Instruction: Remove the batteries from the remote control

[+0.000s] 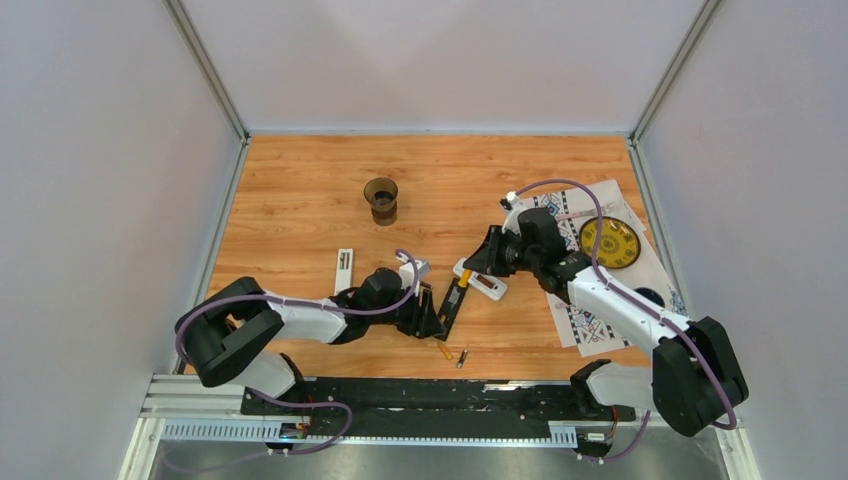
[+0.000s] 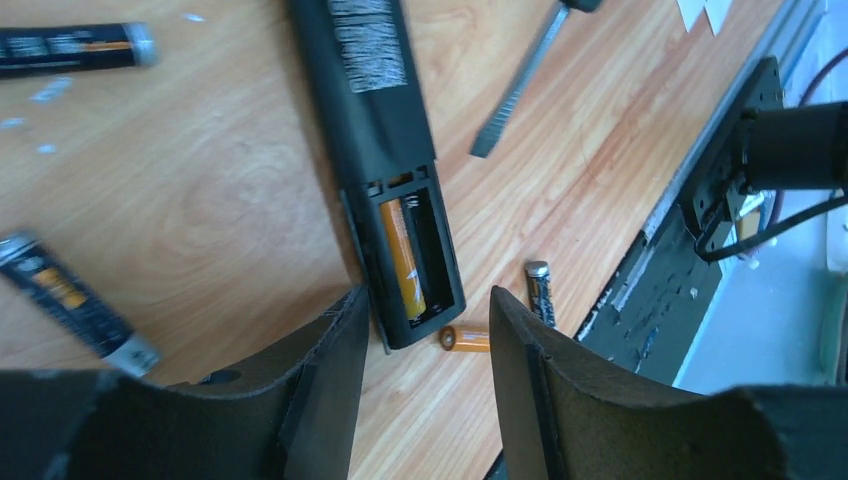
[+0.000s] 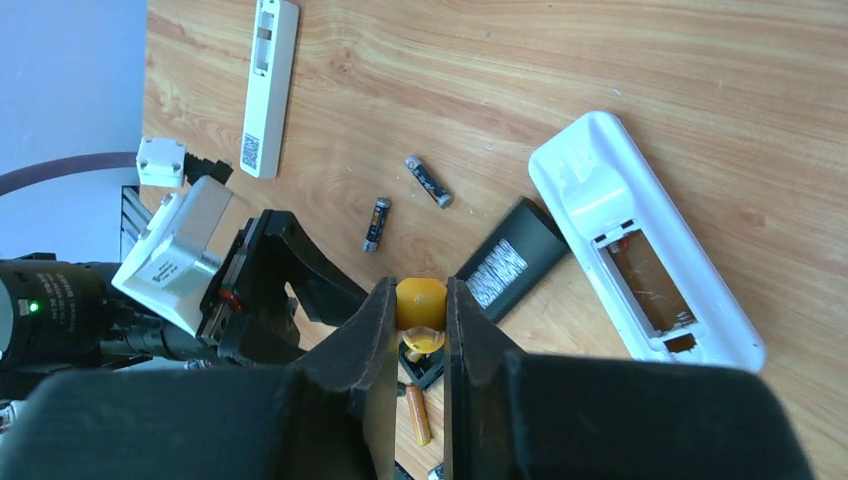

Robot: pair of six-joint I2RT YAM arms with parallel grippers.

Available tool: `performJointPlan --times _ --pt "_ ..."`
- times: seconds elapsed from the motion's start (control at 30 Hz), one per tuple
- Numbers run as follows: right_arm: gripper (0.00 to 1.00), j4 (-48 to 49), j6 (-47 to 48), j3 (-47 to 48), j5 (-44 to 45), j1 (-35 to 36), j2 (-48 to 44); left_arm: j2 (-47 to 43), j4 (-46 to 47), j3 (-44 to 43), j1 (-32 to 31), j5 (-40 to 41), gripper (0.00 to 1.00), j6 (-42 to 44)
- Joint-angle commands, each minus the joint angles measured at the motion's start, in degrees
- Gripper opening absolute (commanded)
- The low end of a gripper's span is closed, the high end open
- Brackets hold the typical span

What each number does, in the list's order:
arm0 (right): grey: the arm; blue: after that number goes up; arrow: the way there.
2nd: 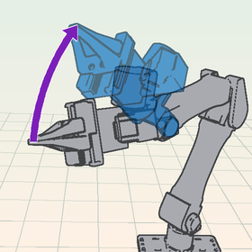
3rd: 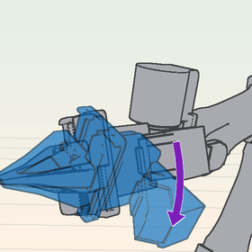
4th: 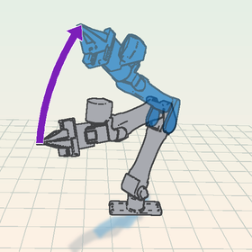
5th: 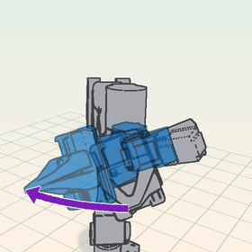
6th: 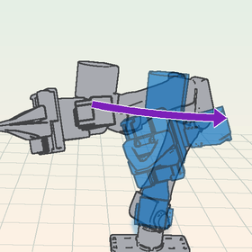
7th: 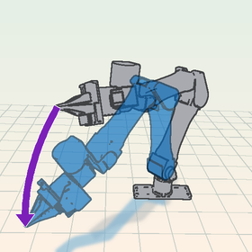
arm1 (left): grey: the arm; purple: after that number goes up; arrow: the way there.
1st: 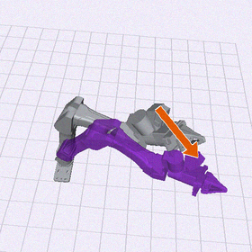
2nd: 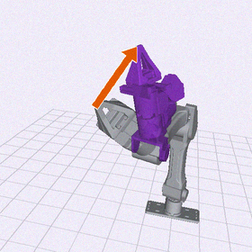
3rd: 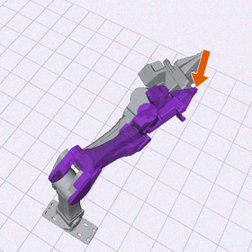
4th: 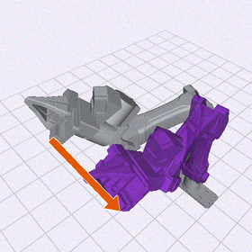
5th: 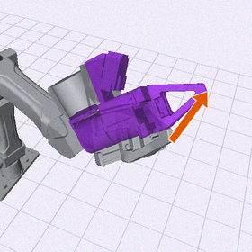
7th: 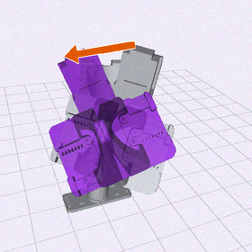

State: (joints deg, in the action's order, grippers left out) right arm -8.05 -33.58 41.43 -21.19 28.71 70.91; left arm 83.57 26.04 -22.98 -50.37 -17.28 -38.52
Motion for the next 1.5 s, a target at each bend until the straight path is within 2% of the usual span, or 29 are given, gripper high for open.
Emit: performJointPlan --times 0.0,0.23,0.47,0.57,0.6,0.67,0.7,0.77,1.17,1.47 --pt "0.0 0.76 0.1 -0.74 -0.61 -0.67 -1.22 3.6 2.07 -3.38 -2.27 -2.58 0.55 -1.46" --pt "0.0 -0.38 1.24 -0.74 -0.34 -1.29 -1.04 10.29 6.83 -6.9 -2.98 -2.76 0.51 -3.93" --pt "0.0 -2.14 3.0 -0.65 0.8 -1.2 -1.04 6.35 4.99 -5.15 -2.98 -0.39 0.47 -3.23" --pt "0.0 -2.58 4.05 -0.65 1.5 -1.11 -0.87 4.42 2.7 -4.0 -2.98 0.93 0.35 -2.79" --pt "0.0 -2.84 4.66 -0.74 1.76 -1.2 -0.78 4.06 2.09 -3.74 -2.98 1.28 0.26 -2.79" --pt "0.0 -3.28 5.19 -0.56 2.2 -1.2 -0.43 3.97 1.3 -3.38 -2.98 1.81 0.18 -2.35" --pt "0.0 -3.63 5.46 -0.56 2.21 -1.2 -0.25 4.14 0.68 -3.38 -2.98 1.98 0.09 -2.26" --pt "0.0 -3.72 6.07 -0.65 2.21 -1.2 0.1 5.02 0.5 -3.56 -2.98 1.99 0.01 -1.82" --pt "0.0 0.75 4.76 -3.99 -0.6 -1.11 3.53 11.7 1.55 -7.07 -3.42 1.28 0.0 -1.11" --pt "0.0 2.87 2.82 -4.78 -2.36 -0.76 2.65 12.76 1.64 -6.64 -3.42 2.95 0.0 -1.99"
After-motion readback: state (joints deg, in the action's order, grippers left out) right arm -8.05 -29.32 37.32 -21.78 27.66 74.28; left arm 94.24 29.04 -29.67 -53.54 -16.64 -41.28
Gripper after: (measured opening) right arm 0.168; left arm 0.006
